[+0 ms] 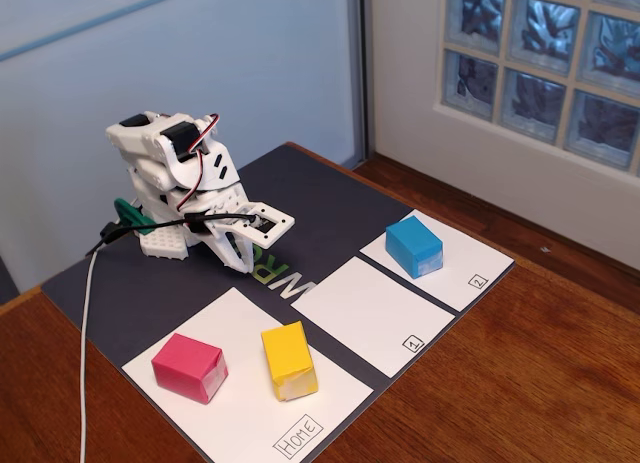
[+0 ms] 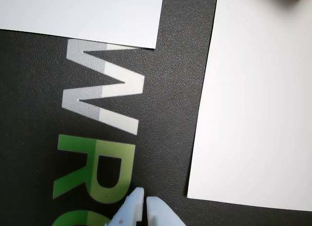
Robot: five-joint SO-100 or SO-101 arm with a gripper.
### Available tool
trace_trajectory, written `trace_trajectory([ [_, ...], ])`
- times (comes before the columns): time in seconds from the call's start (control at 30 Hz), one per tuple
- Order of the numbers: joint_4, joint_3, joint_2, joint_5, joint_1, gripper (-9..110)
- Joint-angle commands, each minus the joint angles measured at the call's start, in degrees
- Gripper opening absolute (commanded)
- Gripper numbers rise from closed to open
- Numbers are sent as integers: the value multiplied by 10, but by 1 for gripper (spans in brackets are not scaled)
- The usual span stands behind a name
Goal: Move box yellow to zone 1
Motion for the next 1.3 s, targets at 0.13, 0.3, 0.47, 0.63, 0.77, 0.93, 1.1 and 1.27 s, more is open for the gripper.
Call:
trace_trajectory([
  [0.13,36,-1,30,-5,4,0],
  [0.3,36,-1,30,-9,4,0],
  [0.47,36,-1,30,-9,2,0],
  [0.63,36,-1,30,5,-1,0],
  [0.77,46,-1,30,90,14,0],
  [0.93,28,-11,30,98,-11,0],
  [1.1,-37,-56,15,173,-58,0],
  [1.27,-105,-197,-221,201,-76,-1],
])
